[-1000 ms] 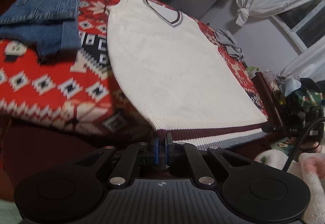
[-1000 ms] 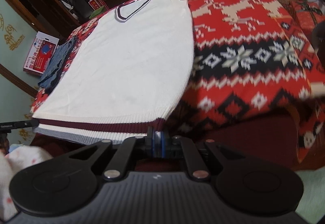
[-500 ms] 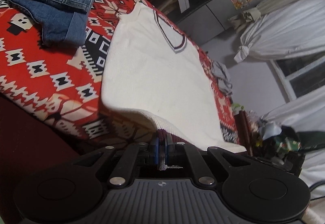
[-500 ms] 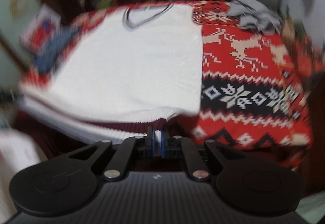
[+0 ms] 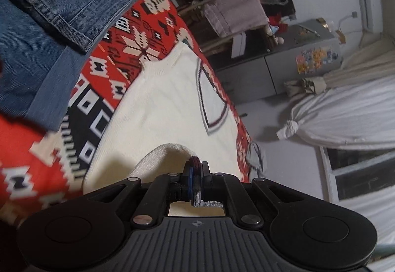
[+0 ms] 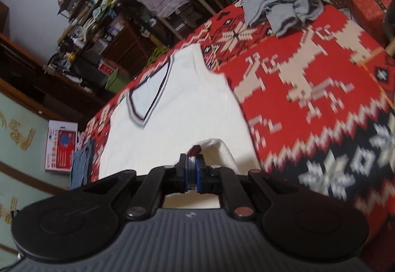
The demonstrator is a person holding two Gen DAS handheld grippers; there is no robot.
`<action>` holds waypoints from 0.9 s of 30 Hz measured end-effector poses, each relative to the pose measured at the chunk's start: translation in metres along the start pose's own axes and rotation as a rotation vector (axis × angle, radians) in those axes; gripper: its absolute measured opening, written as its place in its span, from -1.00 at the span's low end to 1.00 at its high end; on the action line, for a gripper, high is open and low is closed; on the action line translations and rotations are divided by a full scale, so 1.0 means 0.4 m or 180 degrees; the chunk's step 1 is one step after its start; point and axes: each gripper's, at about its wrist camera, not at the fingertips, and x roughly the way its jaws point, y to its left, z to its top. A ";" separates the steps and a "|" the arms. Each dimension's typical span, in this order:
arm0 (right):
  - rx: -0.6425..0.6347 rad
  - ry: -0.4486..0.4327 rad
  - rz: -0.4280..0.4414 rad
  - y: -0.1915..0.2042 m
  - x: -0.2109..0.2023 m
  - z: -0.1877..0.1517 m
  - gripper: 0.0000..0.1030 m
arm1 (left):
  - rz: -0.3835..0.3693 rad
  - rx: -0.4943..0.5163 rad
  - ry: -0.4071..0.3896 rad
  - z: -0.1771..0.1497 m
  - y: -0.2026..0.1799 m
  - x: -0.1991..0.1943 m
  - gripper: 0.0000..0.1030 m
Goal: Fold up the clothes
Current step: 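Lift the hem with both grippers and fold it over toward the V-neck, then lower the hem onto the vest body and open both grippers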
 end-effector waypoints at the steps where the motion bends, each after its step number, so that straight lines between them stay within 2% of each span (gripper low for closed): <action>1: 0.0028 -0.0008 -0.0013 -0.006 0.025 0.011 -0.87 | 0.0029 -0.0025 -0.0014 0.013 0.008 0.019 -0.90; 6: 0.0135 -0.0036 -0.0177 -0.034 0.130 0.028 -0.85 | 0.0204 -0.0121 -0.0057 0.055 0.047 0.100 -0.89; 8: 0.0122 -0.0120 -0.0174 -0.035 0.135 0.034 -0.80 | 0.0266 -0.0071 -0.0099 0.056 0.046 0.111 -0.84; 11: 0.0098 -0.0256 -0.0154 -0.035 0.137 0.042 -0.60 | 0.0308 0.0170 -0.0229 0.057 0.019 0.102 -0.65; 13: 0.0081 -0.0347 -0.0141 -0.035 0.138 0.048 -0.54 | 0.0305 0.0385 -0.0316 0.063 -0.005 0.086 -0.34; 15: 0.0065 -0.0437 -0.0128 -0.035 0.140 0.054 -0.53 | 0.0315 0.0590 -0.0370 0.069 -0.024 0.072 -0.32; 17: -0.0106 -0.0516 -0.0172 -0.024 0.128 0.062 -0.42 | 0.0388 0.0807 -0.0378 0.073 -0.040 0.065 -0.27; 19: -0.0486 -0.0534 -0.0288 0.000 0.126 0.065 -0.36 | 0.0494 0.1031 -0.0342 0.074 -0.049 0.069 -0.27; 23: -0.1200 -0.0335 -0.0484 0.049 0.163 0.050 -0.32 | 0.0692 0.1564 -0.0183 0.058 -0.065 0.104 -0.27; 27: -0.1450 -0.0174 -0.0516 0.065 0.217 0.034 -0.30 | 0.0843 0.2033 -0.0065 0.041 -0.076 0.159 -0.25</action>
